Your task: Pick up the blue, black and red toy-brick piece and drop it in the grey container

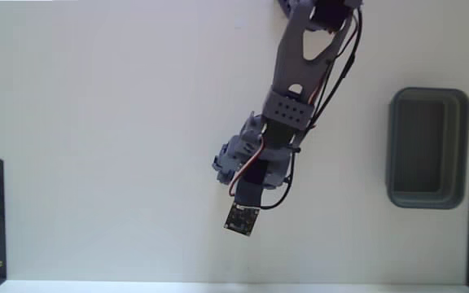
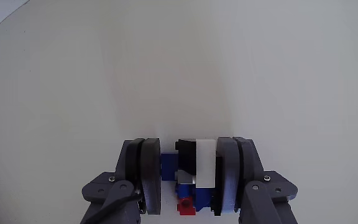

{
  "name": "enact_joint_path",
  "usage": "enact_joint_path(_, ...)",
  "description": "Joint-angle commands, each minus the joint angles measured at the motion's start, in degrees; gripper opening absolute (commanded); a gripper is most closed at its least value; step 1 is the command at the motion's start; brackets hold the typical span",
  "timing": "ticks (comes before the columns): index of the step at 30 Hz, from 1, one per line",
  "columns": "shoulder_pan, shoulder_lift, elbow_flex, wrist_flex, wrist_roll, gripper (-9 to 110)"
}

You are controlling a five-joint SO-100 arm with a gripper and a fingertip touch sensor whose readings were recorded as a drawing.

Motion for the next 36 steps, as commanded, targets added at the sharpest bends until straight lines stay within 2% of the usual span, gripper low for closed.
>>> enact_joint_path(1,1.0,2.4,-2.2,1.4,0.1,46)
enact_joint_path(36,1.0,-1.5,-42.2,37.6,0.1,46)
